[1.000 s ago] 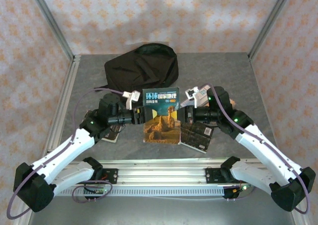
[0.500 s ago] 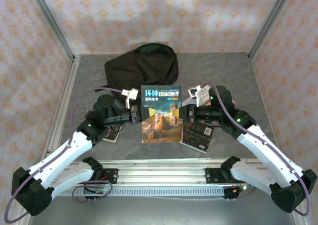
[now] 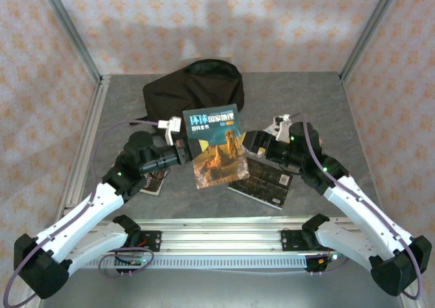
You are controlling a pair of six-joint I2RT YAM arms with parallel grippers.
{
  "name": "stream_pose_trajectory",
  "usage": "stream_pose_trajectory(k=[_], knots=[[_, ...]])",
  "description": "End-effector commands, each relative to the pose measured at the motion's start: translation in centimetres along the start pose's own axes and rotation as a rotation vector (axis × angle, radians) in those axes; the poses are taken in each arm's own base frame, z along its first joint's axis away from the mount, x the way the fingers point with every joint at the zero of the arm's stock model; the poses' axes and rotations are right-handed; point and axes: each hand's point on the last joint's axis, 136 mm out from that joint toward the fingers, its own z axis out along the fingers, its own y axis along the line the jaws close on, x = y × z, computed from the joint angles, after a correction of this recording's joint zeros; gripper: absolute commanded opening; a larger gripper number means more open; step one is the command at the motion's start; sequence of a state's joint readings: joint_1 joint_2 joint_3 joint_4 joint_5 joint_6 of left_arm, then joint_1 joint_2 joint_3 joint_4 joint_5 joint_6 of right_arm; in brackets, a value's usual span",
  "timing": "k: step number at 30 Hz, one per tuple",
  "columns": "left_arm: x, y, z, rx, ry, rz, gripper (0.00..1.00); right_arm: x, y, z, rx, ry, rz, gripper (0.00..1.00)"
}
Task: Pack the student bag
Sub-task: Rotate the book.
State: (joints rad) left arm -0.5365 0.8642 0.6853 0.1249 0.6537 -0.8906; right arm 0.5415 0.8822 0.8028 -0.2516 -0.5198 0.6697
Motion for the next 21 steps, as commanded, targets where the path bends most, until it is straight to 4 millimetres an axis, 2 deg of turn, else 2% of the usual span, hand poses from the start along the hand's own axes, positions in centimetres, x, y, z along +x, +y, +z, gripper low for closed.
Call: stream_pose_trajectory(k=[1, 4, 8, 12, 15, 17, 21], knots=[[-5.5, -3.1, -2.4, 0.055, -0.301, 0.004, 0.00, -3.1, 2.4, -0.8, -0.152, -0.176, 0.177, 0.96], [-7.1, -2.9, -3.5, 0.024, -0.396, -0.026, 0.00, -3.3, 3.4, -0.9, -0.228, -0.190, 0.236, 0.99], [-8.7, -2.6, -4.6, -0.008, -0.499, -0.053, 0.00, -3.3, 3.5, -0.6, -0.216, -0.190, 0.324, 1.00], [-9.7, -1.9, -5.0, -0.036, -0.561, -0.098, 0.00, -3.7, 7.9, -0.6, -0.407, -0.177, 0.356, 1.00], [-10.2, -1.3, -4.8, -0.044, -0.593, -0.141, 0.00, -3.4, 9.9, 0.1, -0.445, -0.166, 0.377, 1.00], [-10.7, -1.2, -4.7, -0.029, -0.618, -0.170, 0.00, -3.2, 10.5, 1.0, -0.469, -0.152, 0.425, 1.00], [-11.5, -1.6, -4.7, -0.030, -0.642, -0.185, 0.00, -2.3, 10.2, 2.9, -0.439, -0.135, 0.476, 1.00]])
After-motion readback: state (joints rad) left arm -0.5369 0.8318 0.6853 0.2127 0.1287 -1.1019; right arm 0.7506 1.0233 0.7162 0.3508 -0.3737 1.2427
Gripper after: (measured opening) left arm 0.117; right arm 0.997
